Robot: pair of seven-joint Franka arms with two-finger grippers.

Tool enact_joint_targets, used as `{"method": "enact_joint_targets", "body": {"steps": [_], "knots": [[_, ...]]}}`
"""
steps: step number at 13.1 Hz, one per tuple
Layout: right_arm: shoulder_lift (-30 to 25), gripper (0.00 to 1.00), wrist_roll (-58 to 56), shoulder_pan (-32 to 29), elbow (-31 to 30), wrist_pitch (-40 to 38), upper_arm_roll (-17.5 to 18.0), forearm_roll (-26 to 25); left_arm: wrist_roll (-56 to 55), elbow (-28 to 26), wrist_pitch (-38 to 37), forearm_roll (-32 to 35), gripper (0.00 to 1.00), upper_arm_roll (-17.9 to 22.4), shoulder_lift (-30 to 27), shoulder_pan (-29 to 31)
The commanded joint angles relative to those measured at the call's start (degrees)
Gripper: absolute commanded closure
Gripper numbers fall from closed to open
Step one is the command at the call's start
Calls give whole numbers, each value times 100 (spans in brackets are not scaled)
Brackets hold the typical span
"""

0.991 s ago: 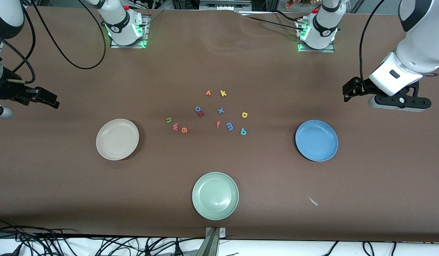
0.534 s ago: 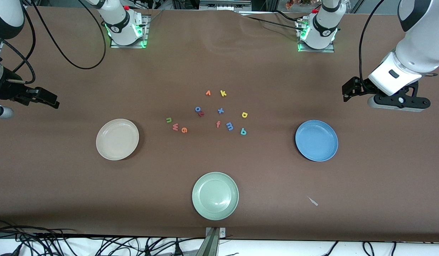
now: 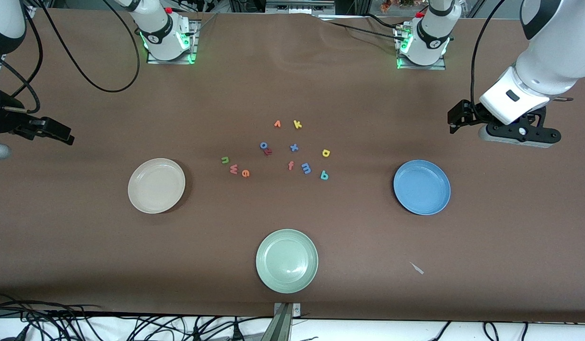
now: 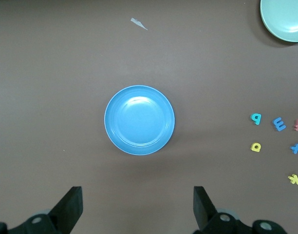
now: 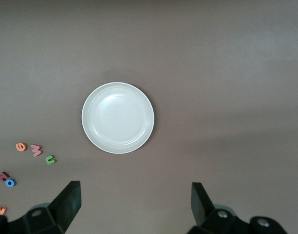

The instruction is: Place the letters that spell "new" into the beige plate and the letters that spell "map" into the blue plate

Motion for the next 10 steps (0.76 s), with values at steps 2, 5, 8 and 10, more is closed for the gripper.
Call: {"method": "enact_joint_targets", "body": {"steps": [2, 5, 8, 10], "knots": [[219, 0, 74, -43, 146, -35, 38, -32, 44, 178, -99, -117, 0, 8, 68, -2], [210, 0, -13, 9, -37, -157, 73, 12, 26, 169, -99, -82, 0, -88, 68, -11], [324, 0, 73, 255, -39, -79, 380, 108, 26, 169, -134, -82, 0, -124, 50, -11], [464, 0, 266, 483, -21, 96, 425, 170, 26, 204, -126, -64, 0, -360, 41, -11]]}}
